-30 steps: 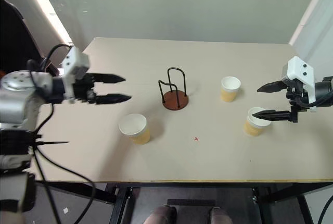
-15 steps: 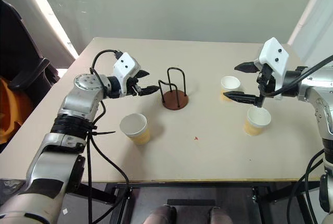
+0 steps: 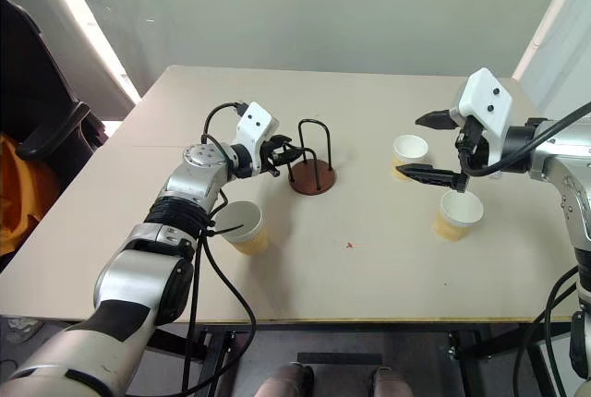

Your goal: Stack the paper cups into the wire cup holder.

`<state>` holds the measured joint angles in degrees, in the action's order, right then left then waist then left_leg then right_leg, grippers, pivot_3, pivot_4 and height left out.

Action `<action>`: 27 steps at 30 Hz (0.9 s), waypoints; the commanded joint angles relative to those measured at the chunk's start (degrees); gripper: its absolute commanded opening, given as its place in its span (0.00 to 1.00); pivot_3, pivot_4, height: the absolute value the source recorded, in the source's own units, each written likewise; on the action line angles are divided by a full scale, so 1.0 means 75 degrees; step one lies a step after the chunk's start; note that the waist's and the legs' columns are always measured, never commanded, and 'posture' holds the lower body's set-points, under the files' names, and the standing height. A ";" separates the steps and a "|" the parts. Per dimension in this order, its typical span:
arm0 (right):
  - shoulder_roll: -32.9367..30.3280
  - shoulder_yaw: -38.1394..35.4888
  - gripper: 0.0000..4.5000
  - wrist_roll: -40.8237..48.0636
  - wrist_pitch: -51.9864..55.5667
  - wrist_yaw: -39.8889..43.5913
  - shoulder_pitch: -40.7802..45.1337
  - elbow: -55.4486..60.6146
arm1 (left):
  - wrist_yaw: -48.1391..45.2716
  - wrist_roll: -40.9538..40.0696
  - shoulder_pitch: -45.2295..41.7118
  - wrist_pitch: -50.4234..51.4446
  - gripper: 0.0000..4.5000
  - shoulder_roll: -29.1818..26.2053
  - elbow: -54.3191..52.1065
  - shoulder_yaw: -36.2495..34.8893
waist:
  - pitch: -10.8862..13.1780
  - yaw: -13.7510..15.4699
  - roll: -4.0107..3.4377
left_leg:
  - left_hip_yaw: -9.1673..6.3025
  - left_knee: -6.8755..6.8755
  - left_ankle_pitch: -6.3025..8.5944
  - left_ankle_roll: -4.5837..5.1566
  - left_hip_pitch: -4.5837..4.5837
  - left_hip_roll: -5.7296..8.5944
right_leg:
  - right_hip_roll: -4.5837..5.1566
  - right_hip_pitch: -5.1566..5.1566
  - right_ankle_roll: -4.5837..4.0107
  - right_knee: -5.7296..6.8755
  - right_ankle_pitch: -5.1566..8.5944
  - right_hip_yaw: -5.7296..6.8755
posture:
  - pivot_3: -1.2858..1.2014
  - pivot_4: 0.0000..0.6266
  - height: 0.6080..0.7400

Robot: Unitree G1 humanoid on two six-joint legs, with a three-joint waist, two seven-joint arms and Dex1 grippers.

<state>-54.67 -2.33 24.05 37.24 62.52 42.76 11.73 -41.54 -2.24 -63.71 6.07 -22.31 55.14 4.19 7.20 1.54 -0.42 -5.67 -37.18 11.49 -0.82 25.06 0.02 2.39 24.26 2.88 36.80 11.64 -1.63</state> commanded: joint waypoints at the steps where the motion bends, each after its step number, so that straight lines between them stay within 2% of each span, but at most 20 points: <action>1: -0.0189 -0.0349 1.00 0.0091 -0.0073 -0.0032 -0.0001 0.0198 | -0.0191 -0.0026 -0.0235 -0.0138 0.24 -0.0177 -0.0175 -0.0176 | 0.0000 0.0000 0.0000 | 0.0001 0.0000 -0.0005 -0.0008 0.0000 0.0001 | 0.0000 -0.0001 0.0004 0.0001 0.0002 -0.0003 | 0.52 0.24 1.00; 4: -0.0228 -0.0361 1.00 0.0087 -0.0106 -0.0023 -0.0021 0.0178 | -0.0513 -0.0094 -0.0164 -0.0004 0.00 -0.0239 -0.0433 -0.0154 | 0.0000 0.0001 0.0001 | 0.0005 0.0000 -0.0005 -0.0007 0.0000 0.0002 | 0.0000 0.0000 0.0008 0.0000 0.0005 -0.0007 | 0.52 0.24 1.00; 8: -0.0678 -0.0489 1.00 0.0649 0.0055 0.0860 -0.0344 0.0446 | -0.1976 -0.0816 0.0414 0.0880 0.00 -0.0074 -0.2502 0.0016 | 0.0000 0.0046 0.0001 | 0.0006 -0.0001 -0.0005 -0.0008 0.0012 0.0009 | 0.0000 0.0001 0.0020 -0.0001 0.0012 -0.0009 | 0.52 0.24 1.00; 11: -0.1118 -0.0586 1.00 0.1039 0.0074 0.1534 -0.0763 0.0724 | -0.2586 -0.1218 0.0732 0.1617 0.00 -0.0086 -0.3852 0.0169 | 0.0000 0.0117 0.0001 | 0.0003 -0.0023 -0.0010 -0.0017 0.0040 0.0020 | 0.0000 0.0002 0.0044 -0.0001 0.0031 -0.0010 | 0.52 0.24 1.00; 18: -0.1444 -0.0423 1.00 0.1423 0.0313 0.1825 -0.1130 0.1105 | -0.4048 -0.1903 0.1301 0.2851 0.00 -0.0398 -0.6036 0.0940 | 0.0000 0.0124 0.0000 | 0.0032 -0.0122 0.0029 -0.0007 0.0057 0.0018 | -0.0001 -0.0006 0.0067 0.0007 0.0035 -0.0022 | 0.52 0.24 1.00; 21: -0.1579 -0.0250 1.00 0.1136 0.0200 0.1759 -0.1297 0.1120 | -0.4601 -0.1753 0.1681 0.2622 0.00 -0.0648 -0.6438 0.1479 | 0.0000 0.0119 0.0000 | 0.0034 -0.0123 0.0037 0.0008 0.0042 0.0014 | 0.0001 -0.0013 0.0069 0.0014 0.0033 -0.0028 | 0.52 0.24 1.00; 24: -0.1743 -0.0331 1.00 0.0959 0.0129 0.1693 -0.1395 0.0935 | -0.4810 -0.1598 0.1867 0.2424 0.00 -0.0800 -0.6552 0.1776 | 0.0000 0.0111 -0.0001 | 0.0032 -0.0124 0.0078 0.0077 0.0040 0.0009 | 0.0004 -0.0014 0.0064 0.0018 0.0024 -0.0027 | 0.52 0.24 1.00; 27: -0.1849 -0.0450 1.00 0.0964 0.0081 0.1760 -0.1503 0.0895 | -0.4501 -0.1277 0.1825 0.2069 0.00 -0.0711 -0.6236 0.1881 | 0.0000 0.0113 -0.0001 | 0.0025 -0.0123 0.0080 0.0088 0.0040 0.0009 | 0.0007 -0.0014 0.0061 0.0018 0.0008 -0.0025 | 0.52 0.24 1.00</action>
<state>-67.47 -3.48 31.37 38.69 75.43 31.38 18.11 -76.31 -12.60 -48.65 23.60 -28.02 8.91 18.75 7.20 2.39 -0.43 -5.48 -38.11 12.08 -0.15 25.36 0.08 2.45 24.15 3.31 36.93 11.68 -1.82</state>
